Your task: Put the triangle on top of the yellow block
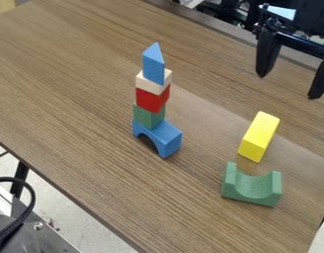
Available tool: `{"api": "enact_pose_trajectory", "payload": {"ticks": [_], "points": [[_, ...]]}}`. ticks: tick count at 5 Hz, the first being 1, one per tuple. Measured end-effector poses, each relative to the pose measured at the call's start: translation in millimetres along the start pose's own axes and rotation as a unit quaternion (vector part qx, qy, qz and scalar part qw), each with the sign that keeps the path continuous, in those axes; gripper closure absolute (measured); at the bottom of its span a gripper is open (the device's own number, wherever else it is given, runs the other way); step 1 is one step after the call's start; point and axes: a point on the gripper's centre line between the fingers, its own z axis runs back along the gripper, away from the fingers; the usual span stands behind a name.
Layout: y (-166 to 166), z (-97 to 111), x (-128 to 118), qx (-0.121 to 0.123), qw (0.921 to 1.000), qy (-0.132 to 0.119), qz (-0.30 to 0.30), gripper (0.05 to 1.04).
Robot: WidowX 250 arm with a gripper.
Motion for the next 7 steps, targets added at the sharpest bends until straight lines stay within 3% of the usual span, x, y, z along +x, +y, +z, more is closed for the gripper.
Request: {"api": "enact_pose_trajectory", "payload": {"ticks": [1, 3, 4, 5, 6, 7], "points": [[0.9, -12.1, -2.1, 0.006, 0.9998, 0.021, 0.002, 0.084], [17.0, -18.2, -2.6, 0.028, 0.9955, 0.053, 0.073, 0.084], [14.6, -10.8, 2.4, 0.027, 0.9941, 0.05, 0.092, 0.084], [9.8, -3.4, -5.4, 0.019, 0.9836, 0.075, 0.162, 0.084], [12.1, 38.4, -19.3, 0.023, 0.9755, 0.027, 0.217, 0.084], [18.2, 56.9, -36.2, 0.018, 0.9689, 0.0, 0.247, 0.084]]}}
